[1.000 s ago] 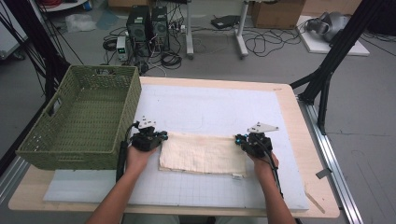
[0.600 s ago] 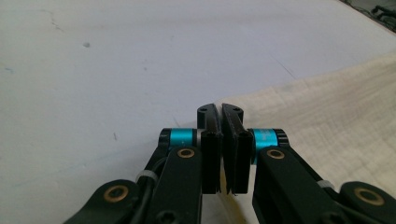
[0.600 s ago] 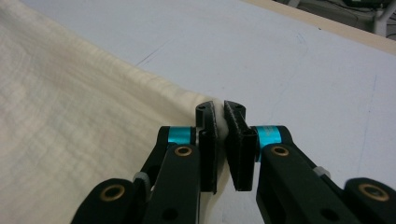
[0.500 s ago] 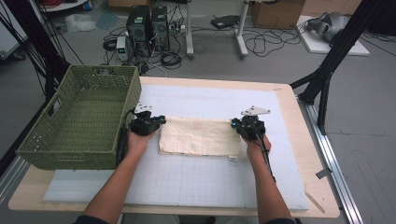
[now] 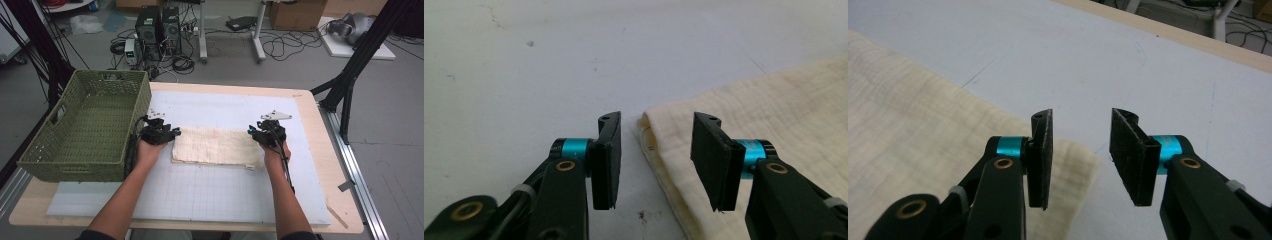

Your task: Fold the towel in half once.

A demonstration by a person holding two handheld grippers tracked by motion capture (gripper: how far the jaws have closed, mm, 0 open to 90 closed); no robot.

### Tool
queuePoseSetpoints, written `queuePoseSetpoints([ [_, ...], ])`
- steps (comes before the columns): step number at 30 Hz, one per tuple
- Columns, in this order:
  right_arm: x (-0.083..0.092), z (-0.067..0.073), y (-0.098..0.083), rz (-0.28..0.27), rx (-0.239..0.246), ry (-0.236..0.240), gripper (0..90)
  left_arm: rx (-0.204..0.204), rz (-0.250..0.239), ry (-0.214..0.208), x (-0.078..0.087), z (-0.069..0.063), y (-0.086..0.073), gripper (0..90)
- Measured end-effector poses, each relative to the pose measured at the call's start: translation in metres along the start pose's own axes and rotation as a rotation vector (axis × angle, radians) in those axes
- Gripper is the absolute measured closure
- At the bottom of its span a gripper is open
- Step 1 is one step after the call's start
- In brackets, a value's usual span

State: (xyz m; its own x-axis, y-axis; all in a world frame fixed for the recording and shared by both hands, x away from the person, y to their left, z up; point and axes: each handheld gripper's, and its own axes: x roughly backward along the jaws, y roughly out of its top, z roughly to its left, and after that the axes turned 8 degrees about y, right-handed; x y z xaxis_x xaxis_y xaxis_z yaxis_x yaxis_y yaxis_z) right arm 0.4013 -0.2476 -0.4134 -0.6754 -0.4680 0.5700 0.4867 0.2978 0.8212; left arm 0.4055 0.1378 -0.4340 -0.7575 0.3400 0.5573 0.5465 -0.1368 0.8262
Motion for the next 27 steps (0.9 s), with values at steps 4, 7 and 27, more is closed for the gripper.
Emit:
queuePoseSetpoints([
  [4, 0.010, 0.001, 0.000, -0.002, 0.013, 0.040, 60.7, -0.026, 0.019, -0.016, 0.007, -0.006, -0.003, 56.4],
  [7, 0.019, 0.005, -0.003, -0.015, 0.042, 0.065, 61.3, -0.049, -0.005, -0.042, 0.015, -0.013, -0.004, 59.9],
  [27, 0.040, 0.026, -0.065, 0.133, 0.070, 0.184, 66.3, -0.224, 0.077, -0.078, 0.036, -0.036, -0.044, 76.8],
])
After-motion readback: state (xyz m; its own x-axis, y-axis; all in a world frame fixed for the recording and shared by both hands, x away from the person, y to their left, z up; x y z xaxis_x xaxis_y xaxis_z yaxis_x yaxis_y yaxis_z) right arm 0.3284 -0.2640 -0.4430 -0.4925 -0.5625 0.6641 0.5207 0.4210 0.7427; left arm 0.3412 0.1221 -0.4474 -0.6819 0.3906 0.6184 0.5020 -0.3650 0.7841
